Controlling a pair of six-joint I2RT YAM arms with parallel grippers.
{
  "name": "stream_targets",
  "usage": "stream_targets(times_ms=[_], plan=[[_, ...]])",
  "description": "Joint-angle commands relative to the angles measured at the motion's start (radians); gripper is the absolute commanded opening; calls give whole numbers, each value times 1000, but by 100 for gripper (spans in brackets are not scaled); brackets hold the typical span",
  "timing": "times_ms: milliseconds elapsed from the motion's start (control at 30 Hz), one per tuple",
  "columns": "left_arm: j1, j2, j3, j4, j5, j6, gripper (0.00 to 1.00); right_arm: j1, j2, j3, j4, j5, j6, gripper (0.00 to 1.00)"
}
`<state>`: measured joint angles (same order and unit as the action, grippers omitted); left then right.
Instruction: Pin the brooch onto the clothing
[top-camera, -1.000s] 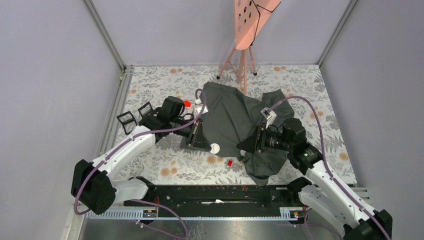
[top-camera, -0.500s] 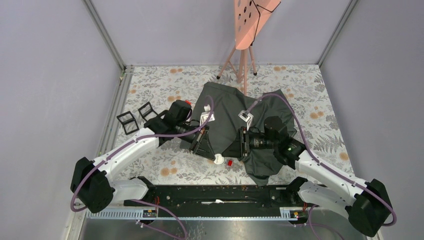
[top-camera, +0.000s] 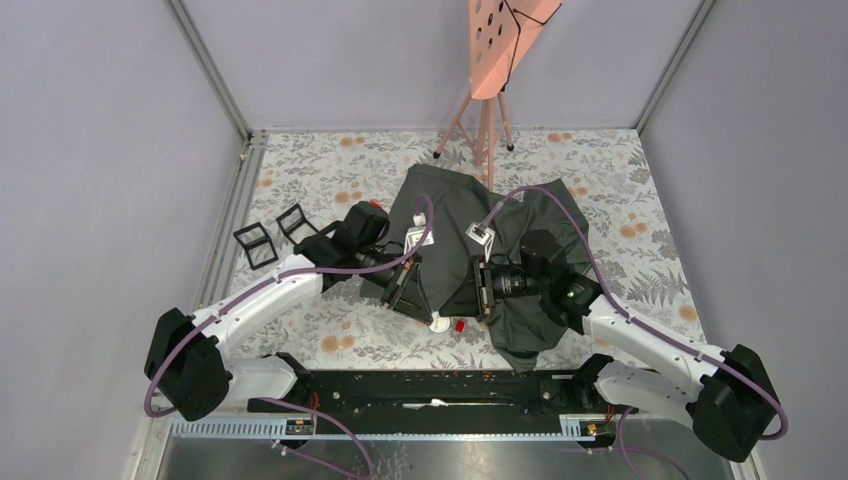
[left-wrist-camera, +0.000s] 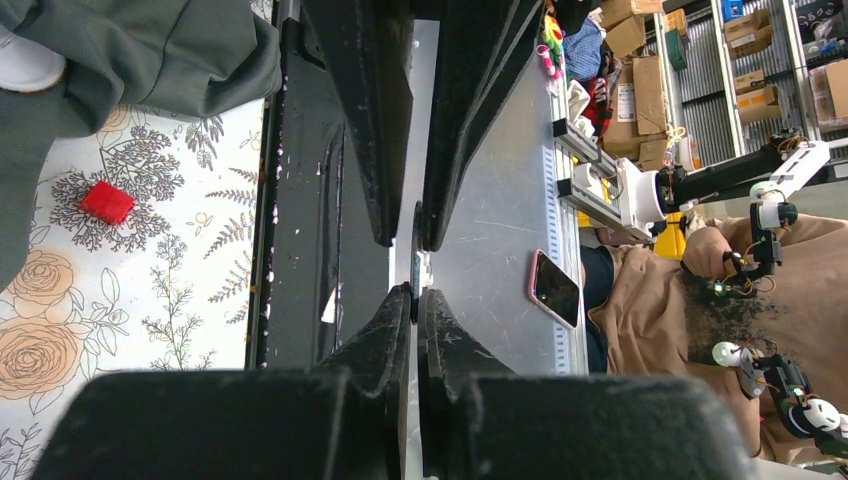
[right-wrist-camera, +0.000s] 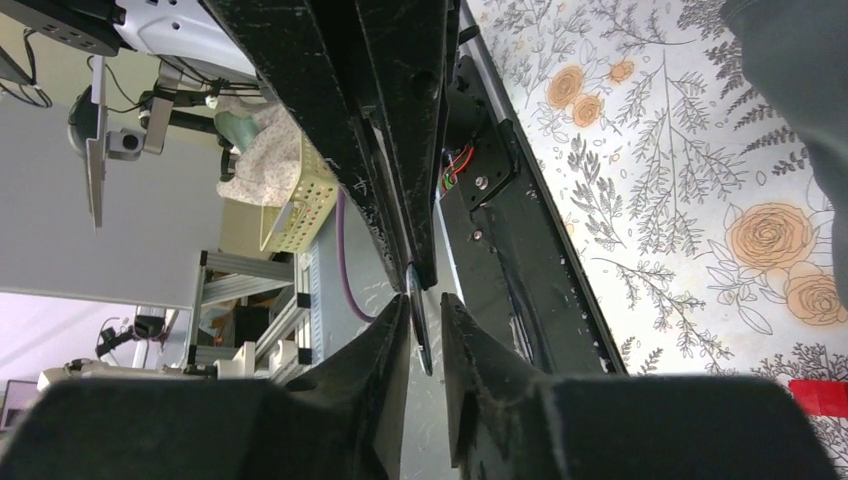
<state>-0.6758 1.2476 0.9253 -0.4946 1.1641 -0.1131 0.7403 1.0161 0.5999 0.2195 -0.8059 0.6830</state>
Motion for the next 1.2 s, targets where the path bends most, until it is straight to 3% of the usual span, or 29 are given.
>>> stream_targets(times_ms=[0, 100, 200, 333, 433, 533, 667, 933, 1167], plan=[[-7, -1, 24, 54, 43, 14, 0, 13, 16, 44, 55, -51, 0, 18], [-6, -1, 29, 53, 27, 13, 0, 16, 25, 42, 61, -57, -2, 2], [-6, -6, 35, 57, -15, 1, 4, 17, 27, 30, 79, -43, 1, 0], [-5, -48, -2, 184, -101, -97, 54, 17, -42, -15, 148, 81, 16, 0], [-5, -122, -100, 444, -163, -275, 69, 16, -121, -73, 229, 219, 37, 0], [-6, -182, -186, 672, -249, -441, 70, 17, -180, -121, 304, 317, 46, 0], [-7, -249, -269, 900, -367, -612, 64, 18, -224, -171, 406, 376, 65, 0], [-11, -359, -372, 1048, -578, -768, 59, 16, -303, -251, 538, 526, 85, 0], [-12, -335, -376, 1068, -602, -822, 52, 17, -289, -246, 597, 519, 96, 0]])
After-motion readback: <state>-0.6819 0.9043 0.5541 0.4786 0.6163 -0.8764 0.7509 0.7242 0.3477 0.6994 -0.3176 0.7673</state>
